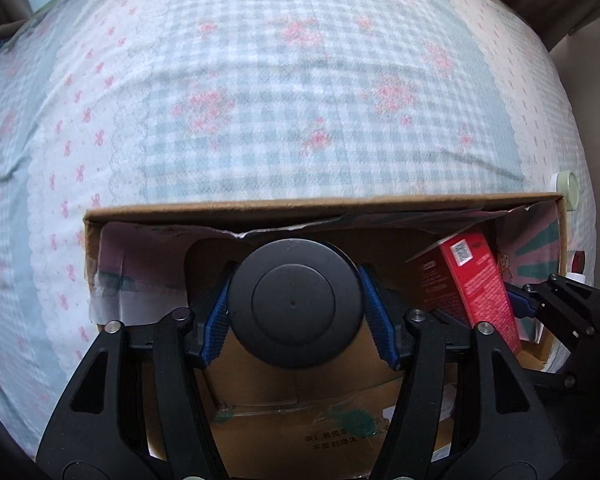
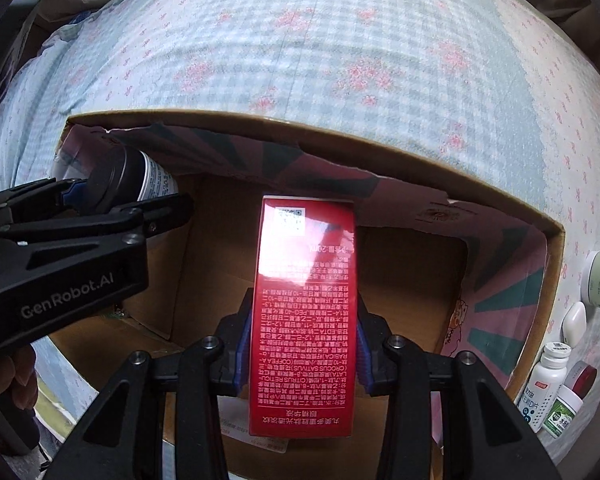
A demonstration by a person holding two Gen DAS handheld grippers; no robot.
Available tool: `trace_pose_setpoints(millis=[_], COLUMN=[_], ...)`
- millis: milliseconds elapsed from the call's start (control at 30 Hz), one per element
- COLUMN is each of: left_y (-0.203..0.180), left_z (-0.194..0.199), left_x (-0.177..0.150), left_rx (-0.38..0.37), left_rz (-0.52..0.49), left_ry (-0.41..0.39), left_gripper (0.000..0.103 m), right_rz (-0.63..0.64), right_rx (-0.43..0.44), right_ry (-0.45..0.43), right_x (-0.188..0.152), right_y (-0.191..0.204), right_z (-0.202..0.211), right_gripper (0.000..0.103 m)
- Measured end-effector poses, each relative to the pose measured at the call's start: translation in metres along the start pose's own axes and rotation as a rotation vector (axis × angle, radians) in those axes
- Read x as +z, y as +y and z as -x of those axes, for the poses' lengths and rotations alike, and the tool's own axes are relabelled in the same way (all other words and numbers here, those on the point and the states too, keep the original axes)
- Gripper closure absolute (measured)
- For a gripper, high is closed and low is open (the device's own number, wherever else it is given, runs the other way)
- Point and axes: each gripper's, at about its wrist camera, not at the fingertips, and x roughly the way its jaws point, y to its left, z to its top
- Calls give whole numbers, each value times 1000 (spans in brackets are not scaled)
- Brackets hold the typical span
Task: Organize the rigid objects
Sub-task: 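Carry the black jar and red box into the cardboard box with both tools, then open both tools to release the items and lift away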
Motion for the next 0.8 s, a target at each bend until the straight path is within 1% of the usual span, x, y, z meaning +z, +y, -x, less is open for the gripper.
trace_pose_setpoints(millis=[33,67,100,133,233,333,500,633,800], left_y=[-2,-3,-3,-3,-3,-2,1,3,4], left_z=[5,9,11,13,18,24,43,68,111], left_x=[2,4,4,4,3,0,-13,-21,-35], left_rx=[8,10,3,-1,5,16,29,41,46], left_rz=[-9,-16,-20,-24,-33,-30,-11,-3,14], left_ry=[-16,-25,-30,-31,-26,-27,-54,-96,-162], left_gripper=[2,0,0,0,0,0,0,0,0], right_rz=[-3,-15,-28,-26,-20,-41,-50,-36,-48], right_rx=[13,25,36,55,36,47,51,38,5], right_ry=[-13,-24,-20,-17,-36,-36,-65,-92,-118], right_x=[-2,-6,-9,-13,-24,-34,-45,-54,-60], right_y=[-2,-6,-9,-12,-17,-23,-24,-20,-11], right_z=[1,3,3,3,3,6,21,41,86], right_gripper=[63,52,16,0,0,0,0,0,0])
